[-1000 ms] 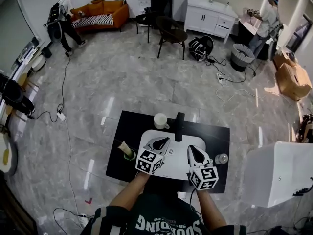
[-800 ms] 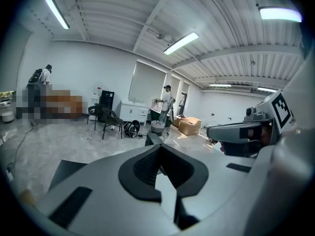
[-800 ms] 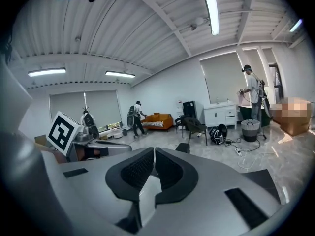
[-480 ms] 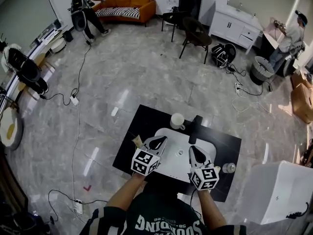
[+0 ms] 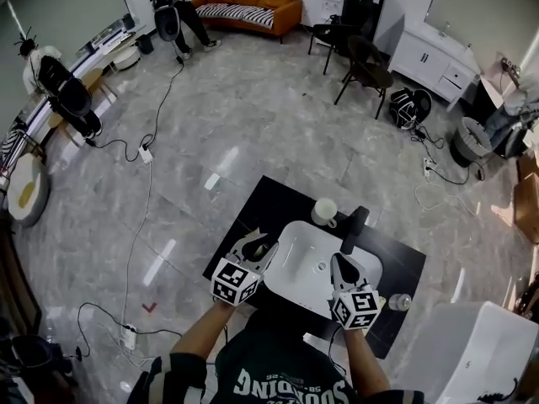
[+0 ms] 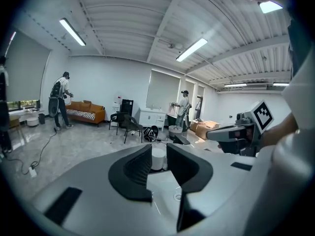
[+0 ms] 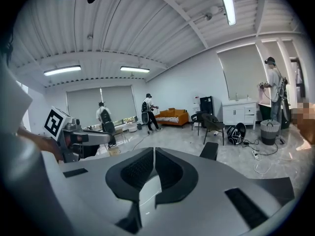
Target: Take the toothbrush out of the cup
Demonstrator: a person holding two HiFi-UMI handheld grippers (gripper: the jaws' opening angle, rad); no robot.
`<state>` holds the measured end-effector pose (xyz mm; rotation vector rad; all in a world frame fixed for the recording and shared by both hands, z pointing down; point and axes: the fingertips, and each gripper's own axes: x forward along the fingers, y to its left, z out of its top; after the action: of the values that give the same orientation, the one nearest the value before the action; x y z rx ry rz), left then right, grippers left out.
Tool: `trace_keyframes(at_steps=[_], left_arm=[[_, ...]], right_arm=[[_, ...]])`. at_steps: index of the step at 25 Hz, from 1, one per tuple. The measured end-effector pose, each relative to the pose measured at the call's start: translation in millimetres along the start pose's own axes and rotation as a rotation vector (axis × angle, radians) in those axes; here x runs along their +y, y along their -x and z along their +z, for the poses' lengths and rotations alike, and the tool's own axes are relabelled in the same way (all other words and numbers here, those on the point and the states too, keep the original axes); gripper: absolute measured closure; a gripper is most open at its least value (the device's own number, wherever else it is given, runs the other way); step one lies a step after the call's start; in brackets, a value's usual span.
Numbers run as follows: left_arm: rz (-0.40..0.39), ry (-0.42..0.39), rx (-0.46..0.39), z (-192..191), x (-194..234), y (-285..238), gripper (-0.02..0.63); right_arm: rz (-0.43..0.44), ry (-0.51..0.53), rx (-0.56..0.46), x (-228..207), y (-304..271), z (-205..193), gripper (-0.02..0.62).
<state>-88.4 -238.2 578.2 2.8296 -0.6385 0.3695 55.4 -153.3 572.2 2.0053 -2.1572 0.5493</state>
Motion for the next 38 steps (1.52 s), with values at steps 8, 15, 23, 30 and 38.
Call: trace_keyframes(at_steps=[8,15,23,30,38], left_arm=[[0.101,-0.003,0.002,-12.4,30.7,29.8,0.468],[0.145,0.032,0.063,-49.6,57.6,43.0,0.44],[0.125,0.08,0.138,-89.7,65.5,31.8,0.426],[0.112,0.117,0.175,-112.8,74.0,17.4,0.426],[0.108,0.095,0.199,-121.1,77.9,0.4,0.428]], right_arm=[[0.041,0.01,0.02,16.1,-11.8,-3.0,0.554],[0.059,0.021,0.033,24.7,-16.0,-6.2,0.554],[0.041,0.021,0.037,20.3,-14.6,-5.1,0.554],[0.014,0.02,0.045,11.8,-10.0,-7.5,0.554],[-0.016,0.012,0.054,2.1,-3.8,-11.0,0.554]])
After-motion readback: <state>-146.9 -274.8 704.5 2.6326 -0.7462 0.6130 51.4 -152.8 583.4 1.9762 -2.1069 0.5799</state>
